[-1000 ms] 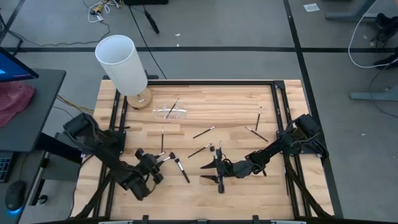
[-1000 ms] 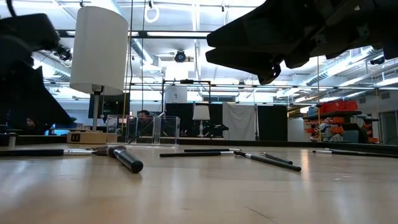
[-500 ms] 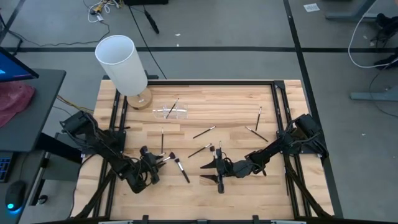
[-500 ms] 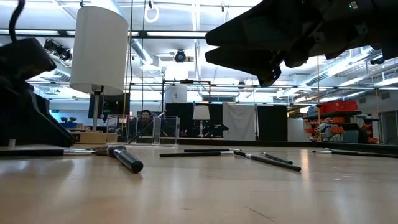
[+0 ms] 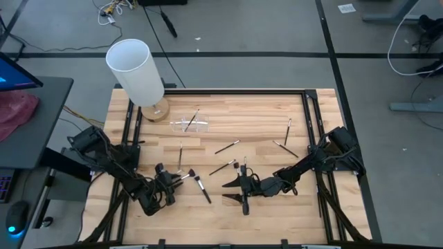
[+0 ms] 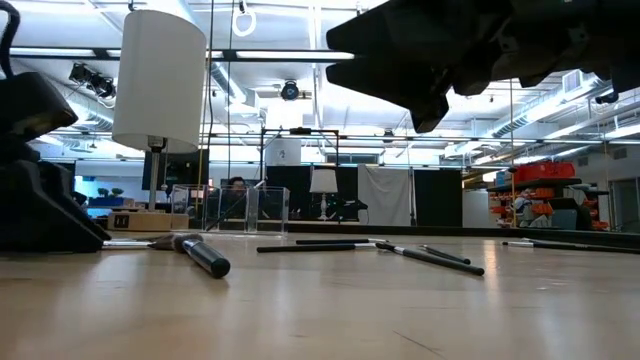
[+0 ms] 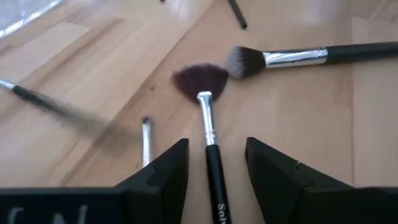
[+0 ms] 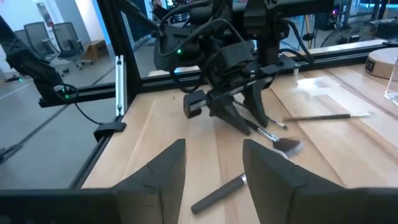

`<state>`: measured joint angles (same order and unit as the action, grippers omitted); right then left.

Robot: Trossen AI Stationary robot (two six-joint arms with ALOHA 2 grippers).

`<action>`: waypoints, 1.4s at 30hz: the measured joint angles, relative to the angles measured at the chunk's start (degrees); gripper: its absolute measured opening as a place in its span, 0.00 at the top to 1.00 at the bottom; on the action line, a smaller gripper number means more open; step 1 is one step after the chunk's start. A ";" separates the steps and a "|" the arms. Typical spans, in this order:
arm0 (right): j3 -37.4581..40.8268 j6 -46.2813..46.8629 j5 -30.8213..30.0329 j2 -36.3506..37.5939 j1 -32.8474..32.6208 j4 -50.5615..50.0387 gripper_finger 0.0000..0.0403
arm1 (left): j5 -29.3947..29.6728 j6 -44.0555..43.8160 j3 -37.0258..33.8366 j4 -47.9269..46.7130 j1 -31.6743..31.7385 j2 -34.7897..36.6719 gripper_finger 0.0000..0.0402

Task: Put items in baskets/containers
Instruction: Put the highlighter brush into the transparent organizer

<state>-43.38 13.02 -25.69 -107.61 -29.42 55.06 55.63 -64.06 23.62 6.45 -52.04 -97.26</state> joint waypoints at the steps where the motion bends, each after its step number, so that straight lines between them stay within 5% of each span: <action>1: 0.00 0.00 0.01 0.00 0.13 0.08 0.60 | 0.38 -0.01 0.00 0.88 -0.01 -0.66 0.61; 13: 0.00 0.00 0.01 0.00 0.28 0.32 0.60 | 1.59 -0.67 0.05 3.07 -0.03 -3.84 0.75; 20: 0.00 0.00 0.00 0.00 0.30 0.30 0.60 | 0.73 -3.31 -1.67 3.90 0.00 -3.77 0.94; 33: 0.00 -0.22 0.02 0.00 0.19 0.30 0.60 | 0.13 -2.42 -2.53 2.30 0.16 0.23 0.94; 42: 0.00 -0.22 0.02 0.00 0.19 0.30 0.60 | 4.88 -1.27 -2.61 2.11 0.19 2.65 0.94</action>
<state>-43.38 12.80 -25.67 -107.61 -29.23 55.35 60.52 -65.33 21.01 8.56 -51.86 -94.61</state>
